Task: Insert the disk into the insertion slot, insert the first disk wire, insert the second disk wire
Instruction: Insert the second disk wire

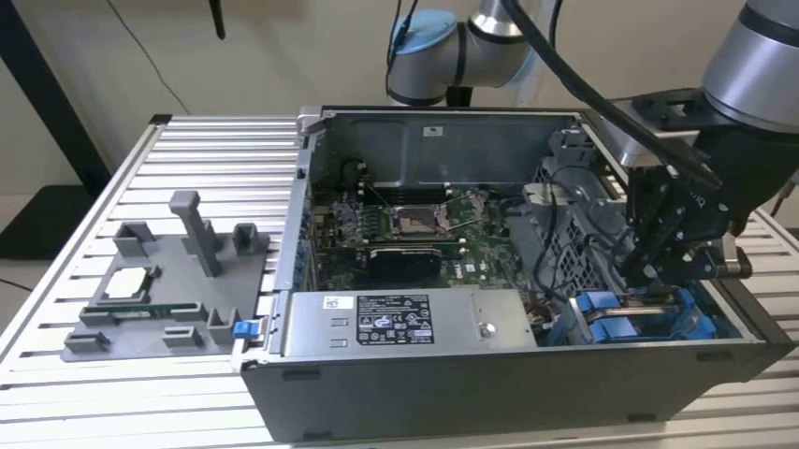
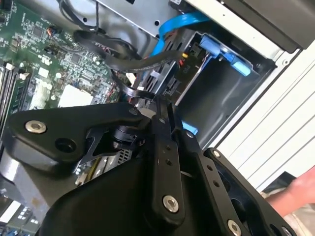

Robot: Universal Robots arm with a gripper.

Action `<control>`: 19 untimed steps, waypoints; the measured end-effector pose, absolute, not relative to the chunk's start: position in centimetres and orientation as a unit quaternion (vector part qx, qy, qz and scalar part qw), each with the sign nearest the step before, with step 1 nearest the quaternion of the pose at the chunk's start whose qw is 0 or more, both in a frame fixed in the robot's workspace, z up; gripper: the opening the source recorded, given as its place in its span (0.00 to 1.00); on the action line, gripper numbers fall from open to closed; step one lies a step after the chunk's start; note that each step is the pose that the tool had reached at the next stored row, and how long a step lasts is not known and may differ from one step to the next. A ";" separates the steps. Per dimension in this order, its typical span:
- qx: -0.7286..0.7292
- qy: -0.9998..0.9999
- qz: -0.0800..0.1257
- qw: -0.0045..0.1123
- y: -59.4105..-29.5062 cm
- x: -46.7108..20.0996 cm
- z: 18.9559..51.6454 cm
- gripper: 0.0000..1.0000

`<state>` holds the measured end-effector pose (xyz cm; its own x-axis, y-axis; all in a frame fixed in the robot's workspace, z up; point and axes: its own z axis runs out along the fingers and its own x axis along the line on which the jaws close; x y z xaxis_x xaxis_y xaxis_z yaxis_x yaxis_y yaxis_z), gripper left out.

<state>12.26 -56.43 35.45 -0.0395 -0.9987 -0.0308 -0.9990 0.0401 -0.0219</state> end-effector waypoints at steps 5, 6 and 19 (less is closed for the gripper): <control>-0.693 0.721 0.000 0.022 -56.7 12.6 34.9 0.00; -0.693 0.721 -0.001 0.023 -56.7 12.6 34.8 0.00; -0.693 0.721 -0.002 0.023 -56.7 12.8 34.5 0.00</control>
